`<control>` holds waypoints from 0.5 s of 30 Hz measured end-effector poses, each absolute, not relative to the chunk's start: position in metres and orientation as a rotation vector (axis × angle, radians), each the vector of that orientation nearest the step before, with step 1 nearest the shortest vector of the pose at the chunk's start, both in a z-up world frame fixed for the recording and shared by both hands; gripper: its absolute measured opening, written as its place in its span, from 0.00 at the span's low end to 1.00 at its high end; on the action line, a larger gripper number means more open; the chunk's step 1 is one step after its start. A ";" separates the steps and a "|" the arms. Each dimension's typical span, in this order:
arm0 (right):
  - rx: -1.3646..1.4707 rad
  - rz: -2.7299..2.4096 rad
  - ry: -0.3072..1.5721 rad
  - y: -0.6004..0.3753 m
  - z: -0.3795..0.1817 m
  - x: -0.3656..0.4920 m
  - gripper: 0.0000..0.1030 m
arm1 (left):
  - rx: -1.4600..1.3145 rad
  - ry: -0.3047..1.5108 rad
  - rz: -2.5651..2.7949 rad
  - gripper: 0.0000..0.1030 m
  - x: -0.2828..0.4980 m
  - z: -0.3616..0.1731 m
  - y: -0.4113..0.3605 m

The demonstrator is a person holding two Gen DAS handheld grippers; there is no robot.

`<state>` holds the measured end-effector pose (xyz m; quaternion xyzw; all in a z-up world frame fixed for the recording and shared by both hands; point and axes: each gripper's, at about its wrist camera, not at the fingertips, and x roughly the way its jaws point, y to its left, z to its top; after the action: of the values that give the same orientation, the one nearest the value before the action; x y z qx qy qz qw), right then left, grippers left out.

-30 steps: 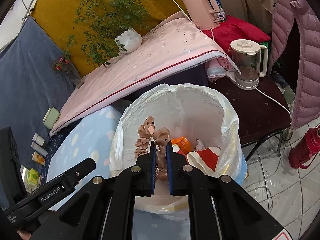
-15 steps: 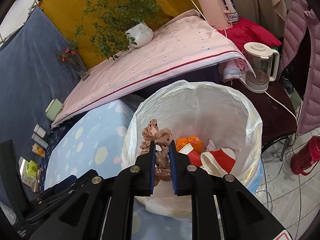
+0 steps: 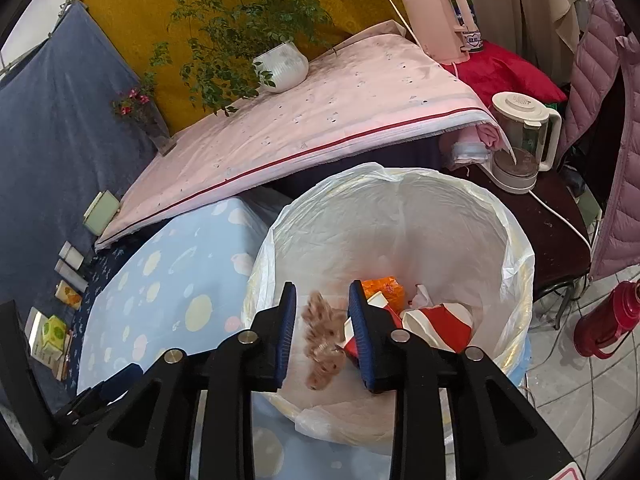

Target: Collect trash

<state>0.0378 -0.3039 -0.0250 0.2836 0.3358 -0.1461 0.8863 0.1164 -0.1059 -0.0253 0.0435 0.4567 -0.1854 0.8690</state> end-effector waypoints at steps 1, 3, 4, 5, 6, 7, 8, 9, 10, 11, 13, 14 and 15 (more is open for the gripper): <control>0.587 -0.306 0.699 -0.303 -0.025 0.038 0.29 | 0.091 0.957 -0.386 0.75 0.117 -0.026 -0.105; 0.582 -0.307 0.702 -0.302 -0.025 0.038 0.30 | 0.094 0.957 -0.380 0.76 0.117 -0.028 -0.104; 0.576 -0.308 0.705 -0.302 -0.024 0.039 0.31 | 0.096 0.956 -0.377 0.76 0.117 -0.029 -0.103; 0.565 -0.309 0.708 -0.300 -0.024 0.039 0.34 | 0.097 0.955 -0.374 0.76 0.117 -0.029 -0.102; 0.554 -0.311 0.709 -0.299 -0.023 0.038 0.38 | 0.099 0.953 -0.372 0.76 0.117 -0.029 -0.102; 0.546 -0.313 0.710 -0.298 -0.022 0.037 0.39 | 0.102 0.949 -0.370 0.76 0.116 -0.029 -0.102; 0.536 -0.316 0.712 -0.296 -0.022 0.036 0.42 | 0.107 0.945 -0.368 0.76 0.116 -0.029 -0.102; 0.525 -0.319 0.714 -0.294 -0.021 0.035 0.46 | 0.113 0.940 -0.365 0.76 0.115 -0.029 -0.102; 0.516 -0.322 0.716 -0.294 -0.020 0.034 0.47 | 0.118 0.935 -0.363 0.78 0.114 -0.029 -0.103; 0.504 -0.325 0.721 -0.292 -0.020 0.033 0.49 | 0.122 0.929 -0.360 0.79 0.113 -0.028 -0.102; 0.471 -0.331 0.733 -0.288 -0.019 0.031 0.51 | 0.130 0.921 -0.358 0.79 0.111 -0.028 -0.102; 0.457 -0.334 0.737 -0.286 -0.019 0.030 0.53 | 0.135 0.917 -0.358 0.80 0.110 -0.028 -0.102; 0.439 -0.336 0.741 -0.284 -0.019 0.028 0.55 | 0.141 0.913 -0.357 0.80 0.109 -0.027 -0.102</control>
<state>0.0278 -0.2837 -0.0190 0.2116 0.3576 -0.1623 0.8950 0.1089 -0.1024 -0.0271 0.0675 0.4380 -0.1715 0.8799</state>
